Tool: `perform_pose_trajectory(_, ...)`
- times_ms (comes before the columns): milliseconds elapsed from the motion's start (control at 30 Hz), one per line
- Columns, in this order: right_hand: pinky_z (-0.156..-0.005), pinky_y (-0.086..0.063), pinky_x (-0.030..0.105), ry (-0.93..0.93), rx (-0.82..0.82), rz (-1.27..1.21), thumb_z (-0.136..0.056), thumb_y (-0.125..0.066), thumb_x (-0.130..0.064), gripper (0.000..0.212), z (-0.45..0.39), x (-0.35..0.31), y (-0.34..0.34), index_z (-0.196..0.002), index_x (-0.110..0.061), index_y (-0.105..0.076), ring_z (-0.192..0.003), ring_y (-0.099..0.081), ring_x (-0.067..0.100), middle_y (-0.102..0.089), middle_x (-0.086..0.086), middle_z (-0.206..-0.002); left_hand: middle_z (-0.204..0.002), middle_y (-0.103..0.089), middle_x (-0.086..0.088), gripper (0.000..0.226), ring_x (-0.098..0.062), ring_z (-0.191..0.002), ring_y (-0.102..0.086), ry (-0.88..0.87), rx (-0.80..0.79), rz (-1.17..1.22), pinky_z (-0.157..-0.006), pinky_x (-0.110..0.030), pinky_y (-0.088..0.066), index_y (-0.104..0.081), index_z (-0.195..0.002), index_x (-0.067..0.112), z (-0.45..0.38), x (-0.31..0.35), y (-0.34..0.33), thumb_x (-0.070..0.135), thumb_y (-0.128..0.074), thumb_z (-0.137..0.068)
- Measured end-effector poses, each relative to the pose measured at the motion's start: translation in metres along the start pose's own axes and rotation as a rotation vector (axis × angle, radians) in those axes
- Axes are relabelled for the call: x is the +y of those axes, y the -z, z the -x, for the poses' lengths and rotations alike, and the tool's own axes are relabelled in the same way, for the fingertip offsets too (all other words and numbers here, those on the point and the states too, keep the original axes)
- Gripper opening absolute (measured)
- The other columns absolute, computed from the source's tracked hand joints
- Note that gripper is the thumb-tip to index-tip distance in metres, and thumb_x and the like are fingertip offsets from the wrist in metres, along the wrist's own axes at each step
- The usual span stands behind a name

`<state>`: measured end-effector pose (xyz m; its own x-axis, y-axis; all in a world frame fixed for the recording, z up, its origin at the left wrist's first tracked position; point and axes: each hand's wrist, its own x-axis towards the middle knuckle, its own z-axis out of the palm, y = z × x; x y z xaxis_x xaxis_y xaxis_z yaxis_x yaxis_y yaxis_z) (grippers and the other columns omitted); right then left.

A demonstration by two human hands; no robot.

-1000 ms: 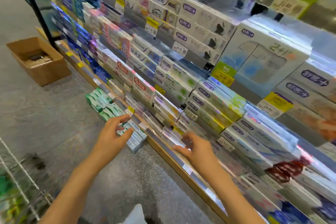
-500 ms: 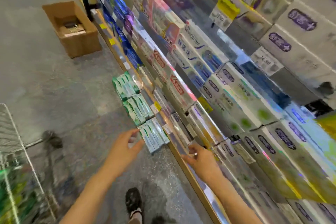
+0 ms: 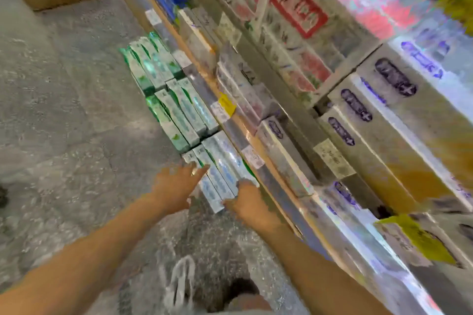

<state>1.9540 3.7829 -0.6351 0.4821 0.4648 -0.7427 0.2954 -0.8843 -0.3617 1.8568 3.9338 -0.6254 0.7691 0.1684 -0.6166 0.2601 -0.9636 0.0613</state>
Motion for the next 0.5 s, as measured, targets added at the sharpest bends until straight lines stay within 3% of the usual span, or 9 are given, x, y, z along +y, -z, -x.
perform_pose_trajectory(167,-0.106,-0.031,0.039,0.141,0.158,0.352,-0.088,-0.061,-0.045,0.079,-0.098,0.035,-0.075,-0.143,-0.003,-0.023,-0.130,-0.034,0.033,-0.033,0.016,-0.142,-0.159,0.008,-0.006,0.107,-0.031,-0.146,0.000,-0.118,-0.030,-0.374,-0.113,-0.048,-0.023,0.015,-0.149,0.020,-0.119,-0.012,-0.075,0.034,-0.069,-0.084)
perform_pose_trajectory(267,-0.112,-0.025,0.043,0.102,0.176,0.358,-0.083,-0.060,-0.058,0.095,-0.135,0.043,-0.104,-0.146,-0.002,-0.015,-0.137,-0.023,0.036,-0.024,0.017,-0.148,-0.159,0.009,-0.007,0.103,-0.029,-0.146,0.000,-0.199,0.008,-0.596,-0.115,-0.049,-0.014,0.013,-0.149,0.015,-0.161,-0.022,-0.104,0.040,-0.064,-0.086)
perform_pose_trajectory(367,-0.112,-0.024,0.045,0.071,0.291,0.342,-0.081,-0.055,-0.065,0.096,-0.152,0.047,-0.123,-0.145,-0.004,-0.016,-0.136,-0.021,0.035,-0.023,0.015,-0.146,-0.159,0.000,-0.010,0.078,-0.030,-0.145,-0.007,-0.274,0.116,-0.585,-0.114,-0.047,-0.015,0.003,-0.151,0.013,-0.187,-0.030,-0.125,0.036,-0.048,-0.096)
perform_pose_trajectory(433,-0.109,-0.026,0.046,0.045,0.370,0.333,-0.082,-0.053,-0.066,0.096,-0.155,0.047,-0.134,-0.144,-0.003,-0.016,-0.134,-0.022,0.036,-0.024,0.016,-0.143,-0.156,-0.019,-0.013,0.070,-0.032,-0.140,-0.023,-0.312,0.275,-0.566,-0.112,-0.046,-0.023,-0.016,-0.150,0.012,-0.199,-0.036,-0.134,0.038,-0.050,-0.094)
perform_pose_trajectory(500,-0.105,-0.029,0.046,0.034,0.445,0.351,-0.081,-0.054,-0.066,0.098,-0.156,0.045,-0.145,-0.143,0.000,-0.016,-0.130,-0.027,0.036,-0.026,0.018,-0.140,-0.154,-0.021,-0.017,0.068,-0.034,-0.139,-0.025,-0.353,0.272,-0.604,-0.112,-0.047,-0.022,-0.016,-0.149,0.009,-0.207,-0.038,-0.139,0.036,-0.047,-0.096)
